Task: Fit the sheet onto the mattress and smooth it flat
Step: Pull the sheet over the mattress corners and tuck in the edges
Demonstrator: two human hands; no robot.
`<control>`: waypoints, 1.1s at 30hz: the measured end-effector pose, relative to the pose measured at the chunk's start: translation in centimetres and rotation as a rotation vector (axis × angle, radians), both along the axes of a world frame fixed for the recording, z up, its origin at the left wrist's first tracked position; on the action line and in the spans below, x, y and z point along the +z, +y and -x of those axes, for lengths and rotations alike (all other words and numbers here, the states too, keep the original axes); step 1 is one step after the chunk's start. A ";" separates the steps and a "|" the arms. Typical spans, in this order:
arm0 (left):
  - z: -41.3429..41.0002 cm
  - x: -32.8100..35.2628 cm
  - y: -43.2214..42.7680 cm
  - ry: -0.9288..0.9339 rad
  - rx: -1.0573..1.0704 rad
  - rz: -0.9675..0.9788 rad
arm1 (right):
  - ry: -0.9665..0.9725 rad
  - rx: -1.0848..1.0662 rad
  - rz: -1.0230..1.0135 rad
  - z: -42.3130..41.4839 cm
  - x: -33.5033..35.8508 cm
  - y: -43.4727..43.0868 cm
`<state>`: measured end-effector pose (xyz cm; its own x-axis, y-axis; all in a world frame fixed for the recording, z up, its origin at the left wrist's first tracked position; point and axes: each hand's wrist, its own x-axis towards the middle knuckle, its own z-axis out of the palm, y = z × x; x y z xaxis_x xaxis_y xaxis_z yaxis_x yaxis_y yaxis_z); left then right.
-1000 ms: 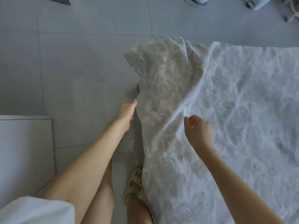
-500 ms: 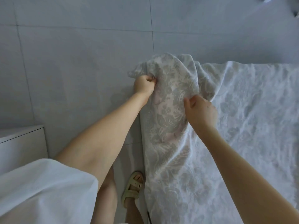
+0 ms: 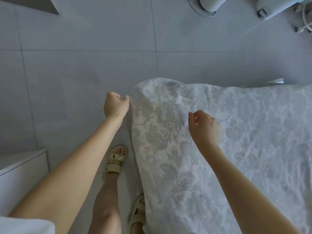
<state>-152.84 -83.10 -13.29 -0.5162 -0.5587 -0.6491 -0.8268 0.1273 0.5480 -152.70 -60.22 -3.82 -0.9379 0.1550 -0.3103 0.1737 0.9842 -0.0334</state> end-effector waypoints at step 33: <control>7.3 3.0 3.3 0.492 -0.326 0.070 | -0.096 0.291 -0.153 16.6 -4.8 0.2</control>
<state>-160.09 -79.78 -10.27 -0.8993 -0.3536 -0.2574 -0.3899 0.3816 0.8381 -169.34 -60.04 -8.61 -0.9173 -0.0631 -0.3932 -0.1199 0.9853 0.1216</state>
